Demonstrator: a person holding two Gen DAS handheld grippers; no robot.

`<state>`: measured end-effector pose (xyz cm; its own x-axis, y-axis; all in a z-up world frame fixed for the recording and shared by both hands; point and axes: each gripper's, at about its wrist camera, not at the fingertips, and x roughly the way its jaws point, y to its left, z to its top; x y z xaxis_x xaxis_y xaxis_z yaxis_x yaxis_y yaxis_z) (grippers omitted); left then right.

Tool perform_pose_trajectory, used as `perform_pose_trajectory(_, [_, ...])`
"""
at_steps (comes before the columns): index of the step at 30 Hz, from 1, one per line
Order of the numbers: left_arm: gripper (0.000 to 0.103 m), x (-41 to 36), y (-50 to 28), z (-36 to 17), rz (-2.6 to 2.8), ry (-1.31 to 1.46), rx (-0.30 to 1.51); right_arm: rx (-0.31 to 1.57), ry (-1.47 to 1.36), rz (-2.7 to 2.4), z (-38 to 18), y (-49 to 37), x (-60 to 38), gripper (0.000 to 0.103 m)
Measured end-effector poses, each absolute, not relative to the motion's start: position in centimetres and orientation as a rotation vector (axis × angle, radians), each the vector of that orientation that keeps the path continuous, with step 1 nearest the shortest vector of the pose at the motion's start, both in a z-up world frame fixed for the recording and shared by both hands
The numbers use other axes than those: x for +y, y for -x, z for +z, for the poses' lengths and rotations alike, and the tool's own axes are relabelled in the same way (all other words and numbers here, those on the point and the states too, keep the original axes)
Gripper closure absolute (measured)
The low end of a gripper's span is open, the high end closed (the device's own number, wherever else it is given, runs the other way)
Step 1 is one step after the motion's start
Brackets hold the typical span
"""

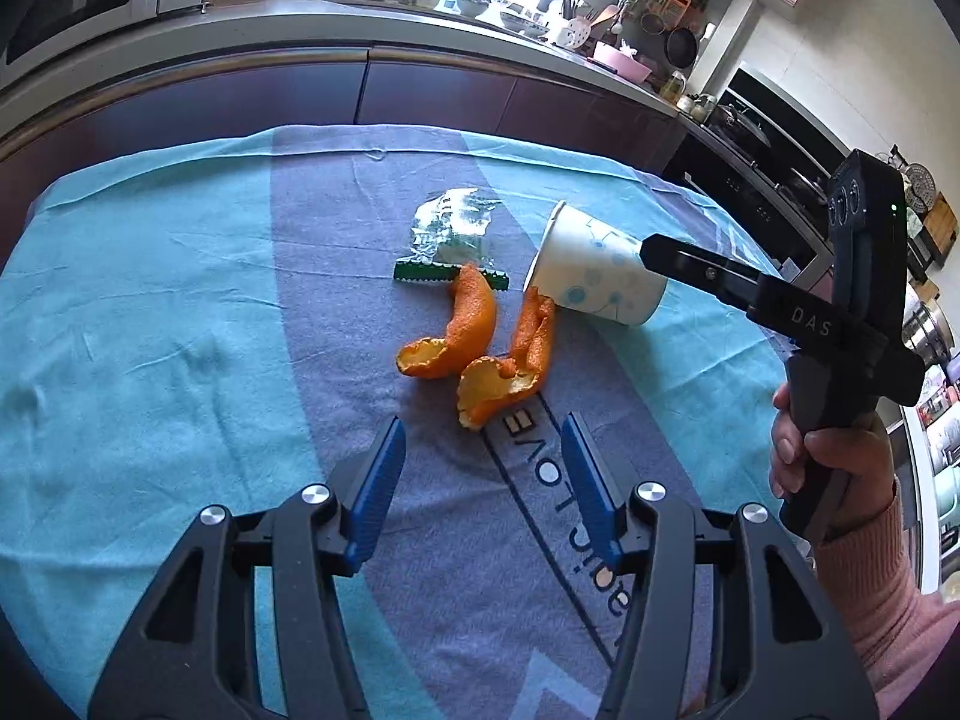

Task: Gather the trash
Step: 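Move both open tools back over the orange peels and paper cup, then grasp the orange peel with the left tool while the right tool grasps the white paper cup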

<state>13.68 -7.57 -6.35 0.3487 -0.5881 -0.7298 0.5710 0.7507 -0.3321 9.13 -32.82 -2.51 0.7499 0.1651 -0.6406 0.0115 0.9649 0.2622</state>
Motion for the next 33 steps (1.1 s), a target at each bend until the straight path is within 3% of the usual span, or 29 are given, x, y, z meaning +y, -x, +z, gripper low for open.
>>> perform_pose_trajectory(8, [0.056,-9.1,-14.9,-7.1,-0.765,0.041,1.016,0.758,-0.291,0.161,-3.6,-9.9,-33.2,0.024])
perform_pose_trajectory(12, [0.065,-9.8,-15.4,-7.4,-0.772,0.047,1.037,0.77,-0.308,0.182,-3.8,-9.8,-33.4,0.042])
perform_pose_trajectory(24, [0.09,-10.0,-15.1,-7.8,-0.771,0.058,1.044,0.724,-0.345,0.18,-3.6,-8.2,-34.1,0.047])
perform_pose_trajectory(33, [0.093,-9.1,-14.2,-7.4,-0.782,0.06,1.016,0.693,-0.397,0.18,-3.3,-6.5,-34.2,0.047])
